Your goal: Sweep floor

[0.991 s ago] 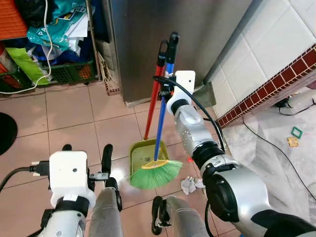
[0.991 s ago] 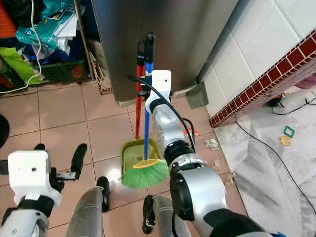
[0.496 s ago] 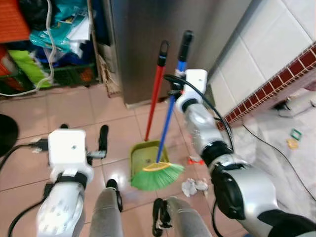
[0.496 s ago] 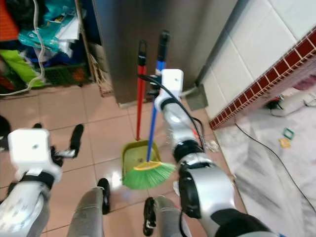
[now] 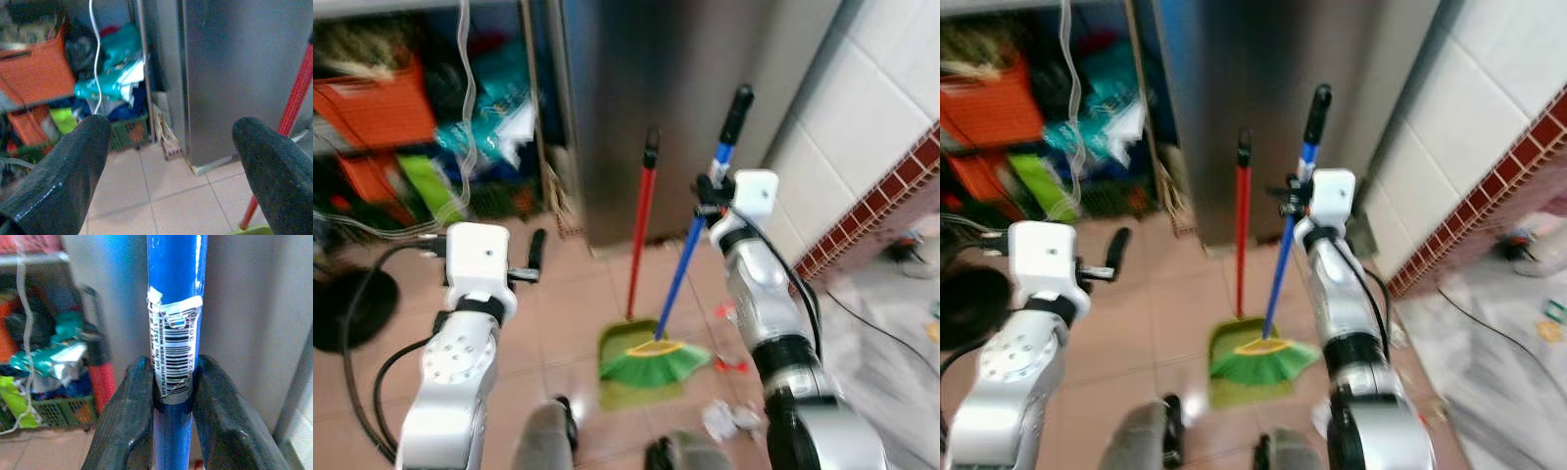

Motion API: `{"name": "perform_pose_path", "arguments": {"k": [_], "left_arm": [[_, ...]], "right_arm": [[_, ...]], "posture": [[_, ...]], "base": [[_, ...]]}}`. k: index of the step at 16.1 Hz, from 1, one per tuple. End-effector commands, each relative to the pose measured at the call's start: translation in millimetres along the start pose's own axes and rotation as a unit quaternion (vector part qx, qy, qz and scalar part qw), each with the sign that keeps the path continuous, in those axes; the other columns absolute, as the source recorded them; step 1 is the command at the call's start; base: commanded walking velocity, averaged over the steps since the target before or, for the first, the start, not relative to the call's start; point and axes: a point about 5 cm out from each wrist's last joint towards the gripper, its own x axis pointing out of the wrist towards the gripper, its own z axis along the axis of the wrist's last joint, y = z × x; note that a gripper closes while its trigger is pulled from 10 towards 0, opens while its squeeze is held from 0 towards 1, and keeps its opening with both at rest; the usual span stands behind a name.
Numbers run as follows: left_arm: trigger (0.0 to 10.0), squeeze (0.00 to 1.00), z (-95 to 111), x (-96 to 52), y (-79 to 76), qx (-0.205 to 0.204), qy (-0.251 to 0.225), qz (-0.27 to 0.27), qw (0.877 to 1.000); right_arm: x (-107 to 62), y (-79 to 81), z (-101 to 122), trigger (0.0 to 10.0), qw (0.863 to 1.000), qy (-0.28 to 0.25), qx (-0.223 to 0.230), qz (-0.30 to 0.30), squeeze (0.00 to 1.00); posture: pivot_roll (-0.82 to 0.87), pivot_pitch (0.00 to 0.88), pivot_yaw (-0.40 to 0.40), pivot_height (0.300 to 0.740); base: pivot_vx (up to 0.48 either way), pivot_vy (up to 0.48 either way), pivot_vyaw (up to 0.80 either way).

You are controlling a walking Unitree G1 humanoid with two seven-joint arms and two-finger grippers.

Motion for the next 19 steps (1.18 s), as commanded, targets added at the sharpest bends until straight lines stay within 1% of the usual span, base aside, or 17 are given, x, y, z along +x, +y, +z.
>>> {"name": "perform_pose_path", "arguments": {"k": [1,2,3,4,5,6,7,8,10,12,14,15,17,19], "left_arm": [[10.0,0.0,-2,6.0,0.9,-0.008,-0.002,-0.003,1.0],[10.0,0.0,-1,11.7,0.1,0.005,-0.004,-0.009,1.0],[10.0,0.0,1,17.9,-0.9,0.003,-0.013,-0.023,1.0],[10.0,0.0,4,19.6,-0.5,0.003,-0.021,-0.025,0.999],[10.0,0.0,7,22.7,-0.6,0.006,-0.036,-0.031,0.999],[10.0,0.0,13,24.6,-2.6,0.01,-0.055,-0.04,0.998],[10.0,0.0,13,25.0,-2.0,0.011,-0.058,-0.04,0.997],[10.0,0.0,13,24.9,-1.6,-0.001,-0.059,-0.043,0.997],[10.0,0.0,13,23.4,-3.0,-0.011,-0.06,-0.043,0.997],[10.0,0.0,14,20.9,-3.8,-0.022,-0.062,-0.045,0.997],[10.0,0.0,14,19.8,-5.1,-0.025,-0.061,-0.051,0.997],[10.0,0.0,12,20.4,-7.8,-0.031,-0.055,-0.059,0.996],[10.0,0.0,9,22.1,-8.5,-0.032,-0.052,-0.058,0.996],[10.0,0.0,10,21.6,-9.6,-0.037,-0.054,-0.059,0.996]], "right_arm": [[-2.0,3.7,16,0.0,0.999,-0.029,-0.016,0.014,0.0],[-10.4,2.5,16,0.0,0.999,-0.03,-0.023,0.013,0.0],[-21.1,3.9,16,0.0,0.999,-0.025,-0.031,0.014,0.0],[-24.4,6.2,17,0.0,0.999,-0.027,-0.041,0.02,0.0],[-30.1,11.2,21,0.0,0.997,-0.028,-0.056,0.035,0.0],[-35.6,15.0,30,0.0,0.994,-0.039,-0.081,0.058,0.0],[-35.8,11.9,32,0.0,0.995,-0.038,-0.075,0.05,0.0],[-35.8,6.4,38,0.0,0.997,-0.034,-0.067,0.029,0.0],[-36.3,0.5,37,0.0,0.998,-0.037,-0.052,-0.016,0.0],[-42.0,-2.0,35,0.0,0.995,-0.04,-0.048,-0.072,0.0],[-43.3,-5.4,36,0.0,0.992,-0.043,-0.047,-0.105,0.0],[-43.0,-7.7,37,0.0,0.991,-0.043,-0.048,-0.116,0.0],[-41.3,-6.7,35,0.0,0.991,-0.041,-0.052,-0.115,0.0],[-38.4,-7.4,37,0.0,0.991,-0.04,-0.056,-0.111,0.0]], "posture": [[-0.02,0.0,0.032,0.74],[-0.03,0.0,0.043,0.74],[-0.05,0.0,0.07,0.74],[-0.07,0.0,0.077,0.74],[-0.09,0.0,0.092,0.74],[-0.09,0.0,0.102,0.74],[-0.09,0.0,0.102,0.74],[-0.1,0.0,0.087,0.74],[-0.07,0.0,0.052,0.74],[-0.06,0.0,0.044,0.74],[-0.07,0.0,0.049,0.74],[-0.07,0.0,0.051,0.74],[-0.07,0.0,0.047,0.74],[-0.08,0.0,0.037,0.74]], "base": [[0.0,0.0,0.0],[0.0,0.0,0.0],[0.0,0.0,0.0],[0.0,0.0,0.0],[0.0,0.0,0.0],[0.0,0.0,0.0],[0.0,0.0,0.0],[0.0,0.0,0.0],[0.0,0.0,0.0],[0.0,0.0,0.0],[0.0,0.0,0.0],[0.0,0.0,0.0],[0.0,0.0,0.0],[0.0,0.298,0.0]]}}
